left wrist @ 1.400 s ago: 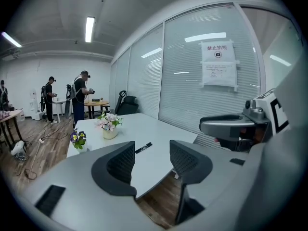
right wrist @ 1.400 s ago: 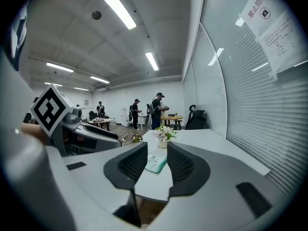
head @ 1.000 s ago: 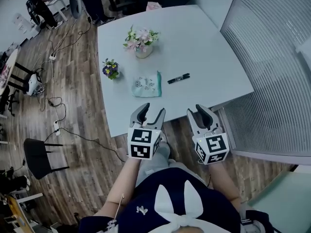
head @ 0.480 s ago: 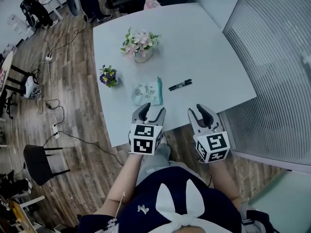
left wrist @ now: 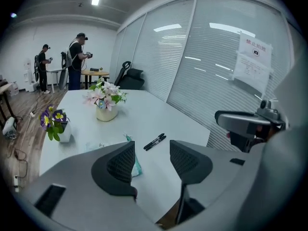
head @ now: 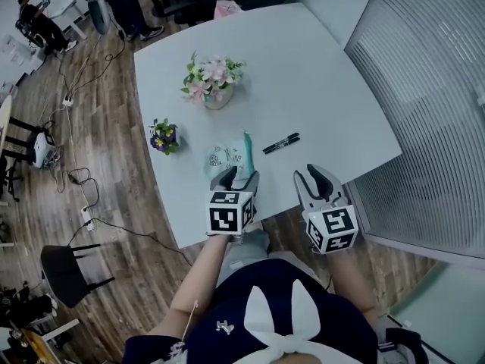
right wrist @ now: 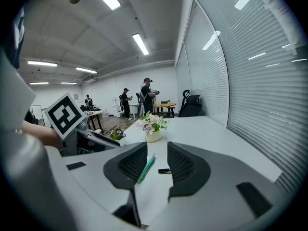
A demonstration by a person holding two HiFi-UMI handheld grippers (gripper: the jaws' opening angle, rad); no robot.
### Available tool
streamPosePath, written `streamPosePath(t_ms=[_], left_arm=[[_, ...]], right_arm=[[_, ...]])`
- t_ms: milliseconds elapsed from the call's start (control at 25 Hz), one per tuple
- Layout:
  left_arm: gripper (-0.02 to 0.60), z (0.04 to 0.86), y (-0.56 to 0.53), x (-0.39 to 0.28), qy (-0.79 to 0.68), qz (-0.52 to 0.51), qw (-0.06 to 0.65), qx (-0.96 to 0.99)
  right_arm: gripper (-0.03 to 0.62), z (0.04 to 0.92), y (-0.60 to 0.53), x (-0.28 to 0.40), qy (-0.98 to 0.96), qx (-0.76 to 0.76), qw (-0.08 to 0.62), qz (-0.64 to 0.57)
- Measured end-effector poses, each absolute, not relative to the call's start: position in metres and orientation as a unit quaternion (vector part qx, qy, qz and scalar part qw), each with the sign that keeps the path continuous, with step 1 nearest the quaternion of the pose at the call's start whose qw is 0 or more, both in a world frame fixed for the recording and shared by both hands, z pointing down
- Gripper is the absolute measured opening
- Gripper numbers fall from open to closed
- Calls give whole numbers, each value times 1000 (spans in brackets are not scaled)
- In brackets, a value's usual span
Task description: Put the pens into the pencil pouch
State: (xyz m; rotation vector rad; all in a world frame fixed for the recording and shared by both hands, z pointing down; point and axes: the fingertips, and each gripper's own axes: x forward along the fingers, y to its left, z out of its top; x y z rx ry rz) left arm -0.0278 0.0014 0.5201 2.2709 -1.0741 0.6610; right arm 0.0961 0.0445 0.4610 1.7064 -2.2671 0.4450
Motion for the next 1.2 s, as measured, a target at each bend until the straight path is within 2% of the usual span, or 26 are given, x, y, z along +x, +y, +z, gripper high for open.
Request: streamPosePath(t_ms=[600,1200], left_arm=[[218,575,-31,-19,-394,281,314,817],[201,632,-58,-16,-419,324,372,762]], right_arm=[[120,493,20,107,-767,593,162,187],[126,522,-9,86,-803,513,209,220]])
